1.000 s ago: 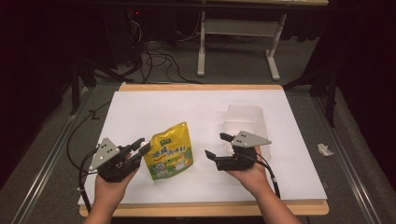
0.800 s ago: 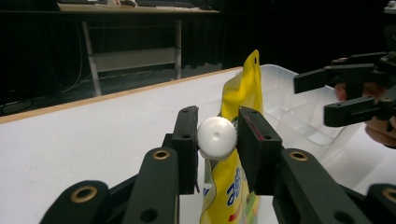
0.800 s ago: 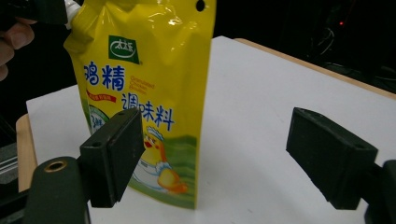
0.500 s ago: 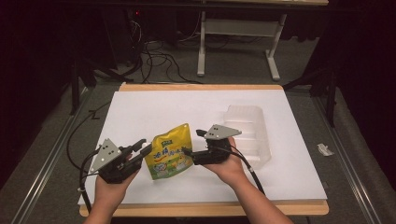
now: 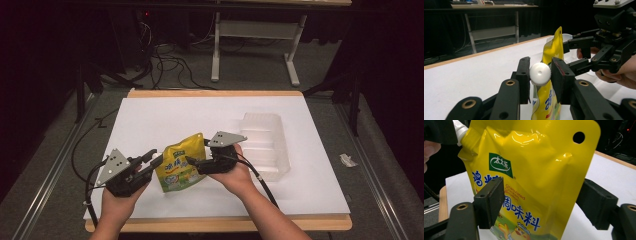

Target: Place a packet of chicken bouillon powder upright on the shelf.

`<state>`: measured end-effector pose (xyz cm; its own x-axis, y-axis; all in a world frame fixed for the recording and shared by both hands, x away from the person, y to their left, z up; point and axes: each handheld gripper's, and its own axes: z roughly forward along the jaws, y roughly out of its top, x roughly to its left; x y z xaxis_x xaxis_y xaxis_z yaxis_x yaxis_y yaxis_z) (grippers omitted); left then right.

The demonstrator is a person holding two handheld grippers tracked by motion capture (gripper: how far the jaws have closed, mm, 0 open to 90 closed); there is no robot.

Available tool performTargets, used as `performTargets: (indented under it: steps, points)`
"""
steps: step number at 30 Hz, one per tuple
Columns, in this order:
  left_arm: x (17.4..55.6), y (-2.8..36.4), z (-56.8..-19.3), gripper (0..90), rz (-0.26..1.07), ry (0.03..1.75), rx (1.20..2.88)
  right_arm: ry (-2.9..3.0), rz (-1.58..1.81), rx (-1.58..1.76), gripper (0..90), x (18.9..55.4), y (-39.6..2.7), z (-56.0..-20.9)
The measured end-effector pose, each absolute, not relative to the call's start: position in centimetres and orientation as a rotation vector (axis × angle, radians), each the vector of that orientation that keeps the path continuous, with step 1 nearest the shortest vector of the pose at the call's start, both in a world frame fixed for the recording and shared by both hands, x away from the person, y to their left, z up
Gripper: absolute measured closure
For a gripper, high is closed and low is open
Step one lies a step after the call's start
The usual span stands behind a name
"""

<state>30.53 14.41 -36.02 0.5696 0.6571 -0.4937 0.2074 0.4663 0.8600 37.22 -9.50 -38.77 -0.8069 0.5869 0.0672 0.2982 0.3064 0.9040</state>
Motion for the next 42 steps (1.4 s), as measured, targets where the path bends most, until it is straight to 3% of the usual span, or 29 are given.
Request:
performTargets:
  steps: [12, 32, 42]
  points:
    - [30.6, 14.5, -36.1, 69.7, 0.337, 0.969, 1.080, 2.323, 1.508, 0.779, 31.1, 37.0, -9.3, -38.9]
    - [30.9, 14.7, -36.3, 65.6, 0.332, 0.990, 1.087, 2.303, 1.597, 0.736, 48.0, 35.0, -10.7, -39.0]
    - [31.1, 14.7, -36.5, 49.3, 0.280, 0.989, 1.097, 2.341, 1.623, 0.706, 50.3, 34.5, -11.0, -39.6]
